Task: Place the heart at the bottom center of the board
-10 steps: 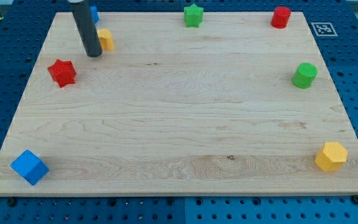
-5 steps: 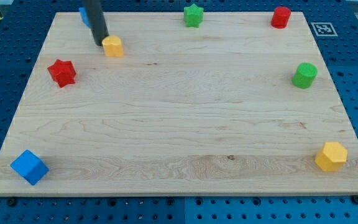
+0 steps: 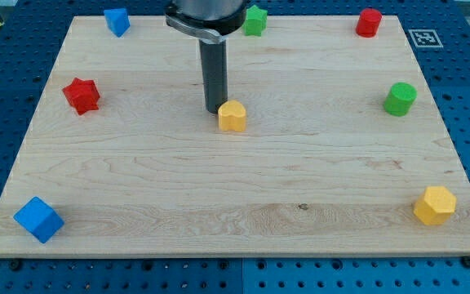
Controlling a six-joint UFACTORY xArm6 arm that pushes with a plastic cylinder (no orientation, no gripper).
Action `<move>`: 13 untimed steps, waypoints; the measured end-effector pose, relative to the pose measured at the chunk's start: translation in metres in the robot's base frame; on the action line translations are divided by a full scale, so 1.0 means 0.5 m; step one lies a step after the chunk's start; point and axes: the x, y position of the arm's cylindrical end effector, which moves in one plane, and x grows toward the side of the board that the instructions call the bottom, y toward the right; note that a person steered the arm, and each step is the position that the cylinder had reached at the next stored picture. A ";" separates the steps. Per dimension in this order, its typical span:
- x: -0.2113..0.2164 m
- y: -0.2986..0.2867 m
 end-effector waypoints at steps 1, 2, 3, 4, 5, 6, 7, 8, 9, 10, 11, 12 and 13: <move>-0.007 0.013; -0.017 0.038; -0.022 0.067; -0.002 0.071; 0.024 0.059; 0.053 0.016; 0.079 -0.025; 0.135 -0.015; 0.180 0.015; 0.227 0.031; 0.269 0.051; 0.300 0.077; 0.286 0.080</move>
